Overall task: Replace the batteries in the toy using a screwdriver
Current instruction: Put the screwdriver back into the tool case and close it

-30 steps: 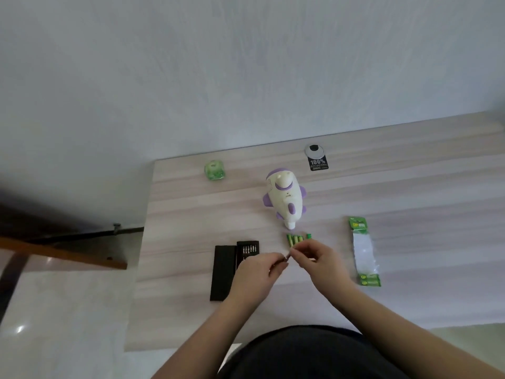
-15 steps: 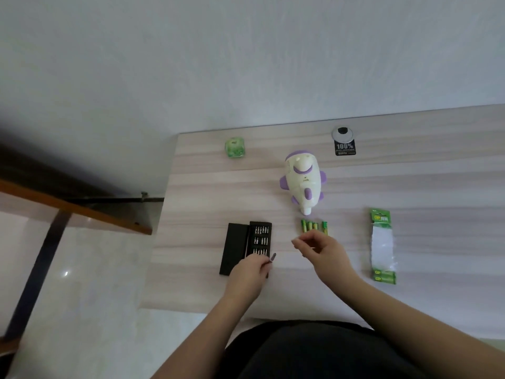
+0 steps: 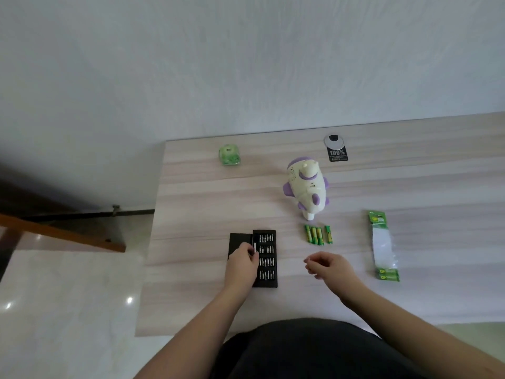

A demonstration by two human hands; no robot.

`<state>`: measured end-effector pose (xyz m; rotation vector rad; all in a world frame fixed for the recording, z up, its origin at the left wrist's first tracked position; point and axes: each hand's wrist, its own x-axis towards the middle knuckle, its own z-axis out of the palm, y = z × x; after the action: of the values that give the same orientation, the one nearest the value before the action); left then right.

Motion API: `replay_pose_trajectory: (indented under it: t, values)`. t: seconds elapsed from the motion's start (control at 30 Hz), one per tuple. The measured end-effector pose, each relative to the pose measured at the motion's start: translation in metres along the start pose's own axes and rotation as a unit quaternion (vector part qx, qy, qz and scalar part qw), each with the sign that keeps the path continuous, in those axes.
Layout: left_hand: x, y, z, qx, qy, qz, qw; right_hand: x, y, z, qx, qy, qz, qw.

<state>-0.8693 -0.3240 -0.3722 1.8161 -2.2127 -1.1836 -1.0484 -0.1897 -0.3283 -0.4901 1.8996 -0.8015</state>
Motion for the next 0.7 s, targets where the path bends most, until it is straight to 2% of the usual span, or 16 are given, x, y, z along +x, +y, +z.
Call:
replay_pose_trajectory:
  t: [0.37,0.7]
  values:
    - [0.014,-0.003,0.000,0.014,-0.031,0.031,0.999,0.003,-0.007,0.021,-0.005,0.022,0.022,0.999]
    - [0.019,-0.012,-0.005,0.014,-0.052,0.063,0.997,0.019,-0.017,0.026,-0.059,-0.002,0.004,0.998]
